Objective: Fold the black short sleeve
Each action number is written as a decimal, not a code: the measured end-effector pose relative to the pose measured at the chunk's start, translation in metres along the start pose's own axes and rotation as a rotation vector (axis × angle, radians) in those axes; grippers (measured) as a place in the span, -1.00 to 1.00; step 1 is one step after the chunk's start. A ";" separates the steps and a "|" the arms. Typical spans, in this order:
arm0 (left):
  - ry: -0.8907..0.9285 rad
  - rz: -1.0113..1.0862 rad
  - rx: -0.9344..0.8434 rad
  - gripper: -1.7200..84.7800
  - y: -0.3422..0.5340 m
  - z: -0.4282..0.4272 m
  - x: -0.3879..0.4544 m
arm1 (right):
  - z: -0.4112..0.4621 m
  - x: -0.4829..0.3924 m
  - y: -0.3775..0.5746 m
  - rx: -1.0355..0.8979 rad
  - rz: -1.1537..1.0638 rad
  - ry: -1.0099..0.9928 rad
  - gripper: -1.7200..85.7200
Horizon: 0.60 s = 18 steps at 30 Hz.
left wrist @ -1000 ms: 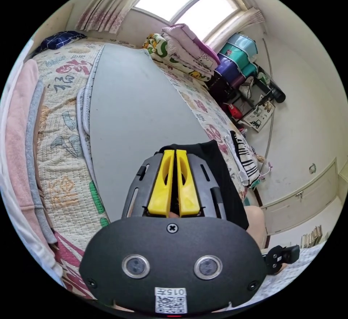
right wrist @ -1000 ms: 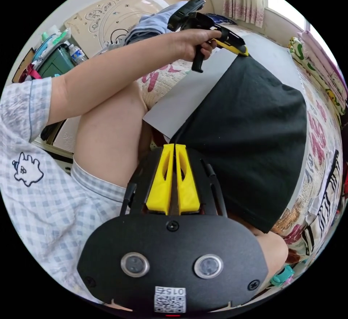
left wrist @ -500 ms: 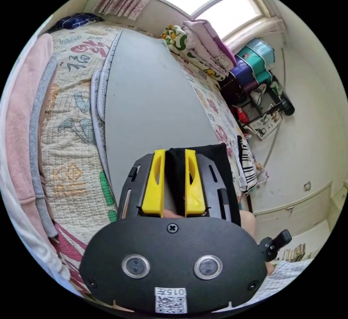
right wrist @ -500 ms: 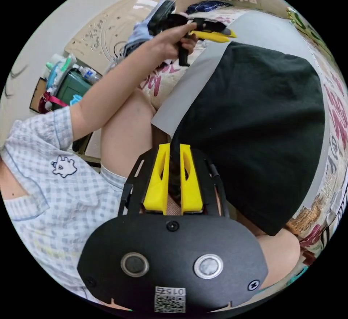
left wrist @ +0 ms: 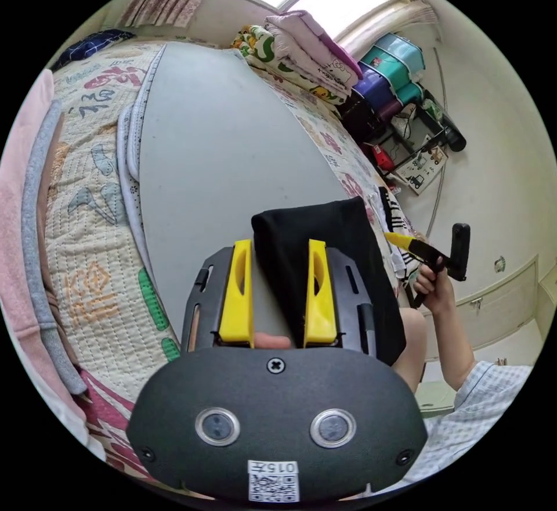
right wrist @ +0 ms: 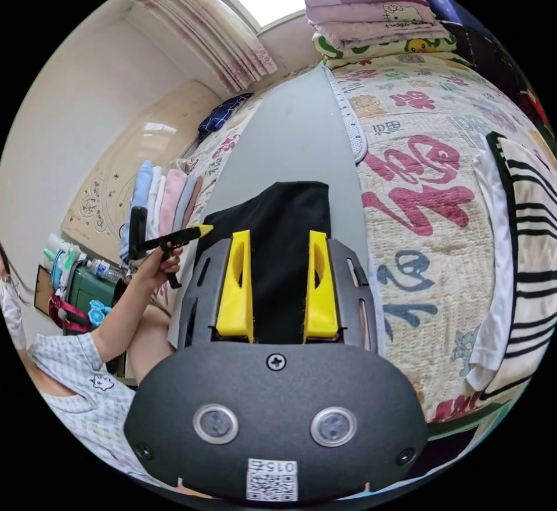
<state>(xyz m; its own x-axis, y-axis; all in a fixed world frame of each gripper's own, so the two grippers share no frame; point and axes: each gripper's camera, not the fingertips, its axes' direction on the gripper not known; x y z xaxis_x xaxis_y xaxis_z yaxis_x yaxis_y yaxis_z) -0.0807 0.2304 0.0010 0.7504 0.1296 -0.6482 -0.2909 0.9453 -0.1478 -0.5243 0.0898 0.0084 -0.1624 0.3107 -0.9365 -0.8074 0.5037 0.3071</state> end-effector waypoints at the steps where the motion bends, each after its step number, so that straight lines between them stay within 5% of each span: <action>1: 0.004 0.001 0.002 -0.65 0.000 -0.001 0.002 | 0.009 0.007 -0.013 -0.002 0.010 0.011 -0.64; 13: 0.179 -0.064 -0.033 -0.78 0.004 -0.010 0.006 | 0.076 0.017 -0.040 -0.130 -0.013 -0.009 -0.80; 18: 0.224 -0.011 0.086 -0.82 0.022 -0.058 0.034 | 0.041 0.002 -0.001 -0.024 -0.029 -0.140 -0.84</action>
<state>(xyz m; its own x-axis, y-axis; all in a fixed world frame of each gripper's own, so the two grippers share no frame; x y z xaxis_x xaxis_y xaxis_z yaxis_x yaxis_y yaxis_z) -0.0962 0.2382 -0.0678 0.6000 0.0582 -0.7979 -0.2244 0.9695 -0.0981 -0.5005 0.1228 0.0126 -0.0599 0.4064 -0.9117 -0.8243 0.4949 0.2748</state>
